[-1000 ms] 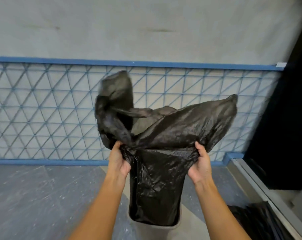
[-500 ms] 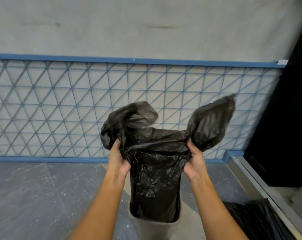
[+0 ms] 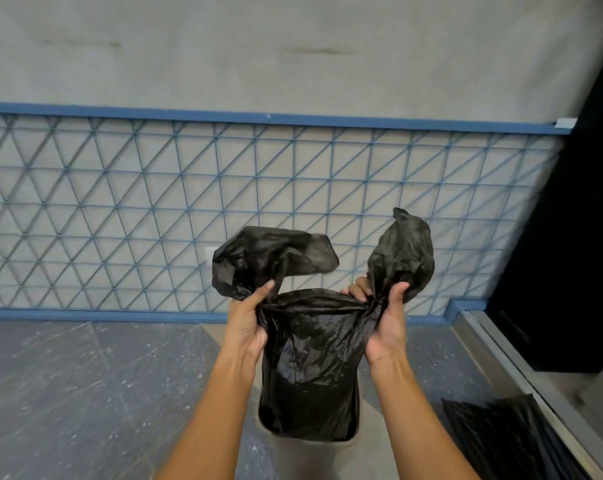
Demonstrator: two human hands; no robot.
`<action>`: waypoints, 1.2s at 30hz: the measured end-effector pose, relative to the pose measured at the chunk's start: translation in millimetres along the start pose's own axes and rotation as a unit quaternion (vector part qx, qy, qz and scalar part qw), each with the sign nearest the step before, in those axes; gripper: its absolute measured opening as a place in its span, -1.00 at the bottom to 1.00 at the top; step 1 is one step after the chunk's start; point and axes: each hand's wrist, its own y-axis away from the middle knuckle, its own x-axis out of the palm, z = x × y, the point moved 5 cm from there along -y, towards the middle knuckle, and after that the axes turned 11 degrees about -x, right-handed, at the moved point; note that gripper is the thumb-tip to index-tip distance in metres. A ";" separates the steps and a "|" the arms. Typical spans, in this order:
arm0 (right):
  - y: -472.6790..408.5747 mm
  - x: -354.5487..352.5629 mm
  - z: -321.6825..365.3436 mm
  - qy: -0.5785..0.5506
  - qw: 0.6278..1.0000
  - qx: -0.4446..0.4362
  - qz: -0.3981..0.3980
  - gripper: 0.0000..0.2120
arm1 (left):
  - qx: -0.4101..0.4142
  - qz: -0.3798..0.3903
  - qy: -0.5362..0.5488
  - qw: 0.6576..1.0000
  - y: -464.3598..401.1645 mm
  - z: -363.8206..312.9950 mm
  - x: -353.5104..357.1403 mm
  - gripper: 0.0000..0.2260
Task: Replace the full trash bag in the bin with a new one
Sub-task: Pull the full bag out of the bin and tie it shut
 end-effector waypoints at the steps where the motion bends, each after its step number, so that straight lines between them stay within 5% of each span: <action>1: 1.3 1.9 -2.6 0.005 1.000 0.011 0.007 -0.71 | 0.000 -0.030 -0.001 1.000 -3.5 0.7 -1.6 -0.81; 4: -1.7 -10.2 -8.0 0.101 0.994 0.024 -0.041 -0.50 | -0.058 -0.016 0.066 0.996 -7.4 6.5 -1.8 -0.81; 9: -0.5 -6.9 -3.1 0.073 0.995 -0.031 -0.067 -0.81 | -0.068 -0.012 0.114 0.991 -0.4 11.0 -6.2 -0.57; 12: 4.5 -1.6 -2.1 0.047 0.994 -0.045 -0.087 -0.61 | -0.044 0.009 0.204 0.978 3.2 12.8 -8.9 -0.50; 17: 7.5 -19.0 -4.6 0.021 0.989 -0.007 -0.144 -0.56 | -0.034 0.024 0.159 0.986 9.4 17.1 -7.2 -0.56; 21: -0.2 -44.0 -8.9 0.116 0.960 0.094 -0.236 -0.55 | -0.039 -0.005 0.074 0.997 15.1 15.5 0.9 -0.76; 23: -3.1 -52.9 -9.6 0.195 0.929 0.137 -0.285 -0.59 | -0.028 -0.003 0.022 0.999 17.5 14.8 2.5 -0.87; 27: -9.8 -51.6 -7.9 0.409 0.848 0.215 -0.259 -0.82 | 0.010 -0.011 -0.095 0.995 20.4 12.1 7.8 -0.61; 33: -16.0 -16.9 -20.8 0.739 0.613 0.270 -0.062 -0.94 | 0.076 -0.040 -0.236 0.968 25.4 10.7 22.8 -0.75; 36: -13.5 -5.1 -30.2 0.826 0.495 0.263 0.050 -0.79 | 0.099 -0.019 -0.278 0.955 26.2 7.4 27.2 -0.76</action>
